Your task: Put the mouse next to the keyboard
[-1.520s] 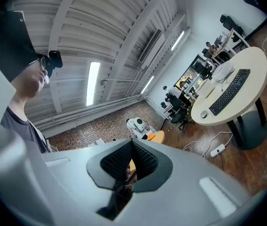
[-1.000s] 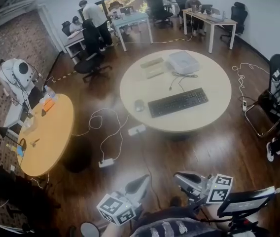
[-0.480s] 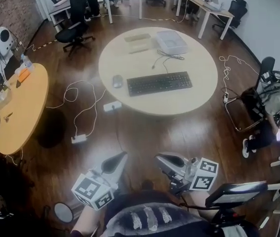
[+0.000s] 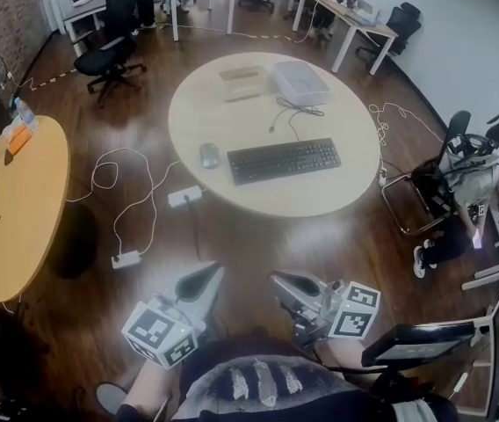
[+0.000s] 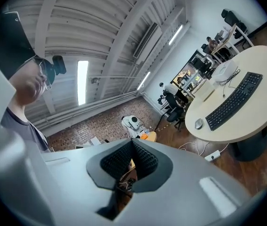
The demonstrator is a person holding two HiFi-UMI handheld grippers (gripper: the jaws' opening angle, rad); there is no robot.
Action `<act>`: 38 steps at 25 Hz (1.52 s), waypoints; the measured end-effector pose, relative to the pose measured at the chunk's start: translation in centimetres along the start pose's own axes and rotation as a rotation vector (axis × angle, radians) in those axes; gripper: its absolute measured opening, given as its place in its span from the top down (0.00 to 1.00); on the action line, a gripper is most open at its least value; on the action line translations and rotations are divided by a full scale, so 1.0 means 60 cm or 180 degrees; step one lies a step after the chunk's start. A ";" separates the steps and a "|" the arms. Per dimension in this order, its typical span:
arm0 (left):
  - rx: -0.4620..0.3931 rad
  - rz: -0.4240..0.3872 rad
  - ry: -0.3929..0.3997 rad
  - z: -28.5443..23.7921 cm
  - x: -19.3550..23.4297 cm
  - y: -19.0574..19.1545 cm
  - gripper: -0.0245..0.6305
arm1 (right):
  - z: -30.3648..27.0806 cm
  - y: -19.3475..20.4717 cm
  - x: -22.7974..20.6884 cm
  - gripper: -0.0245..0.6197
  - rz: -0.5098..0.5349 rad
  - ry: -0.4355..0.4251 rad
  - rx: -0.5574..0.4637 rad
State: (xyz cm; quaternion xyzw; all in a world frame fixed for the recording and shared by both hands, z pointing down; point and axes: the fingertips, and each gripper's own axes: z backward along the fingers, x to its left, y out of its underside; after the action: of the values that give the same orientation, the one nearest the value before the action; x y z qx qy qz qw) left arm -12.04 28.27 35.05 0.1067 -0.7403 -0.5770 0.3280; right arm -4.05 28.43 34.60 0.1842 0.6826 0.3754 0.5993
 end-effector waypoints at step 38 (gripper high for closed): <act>0.0498 0.0014 -0.0107 -0.274 0.185 -0.062 0.97 | -0.073 -0.198 -0.252 0.96 -0.0361 0.0053 -0.0181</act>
State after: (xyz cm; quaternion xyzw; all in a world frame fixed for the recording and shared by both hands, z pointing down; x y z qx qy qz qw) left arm -11.30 8.25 37.57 0.1207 -0.7888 -0.5184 0.3075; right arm -2.62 8.80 36.18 0.1250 0.6861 0.3615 0.6189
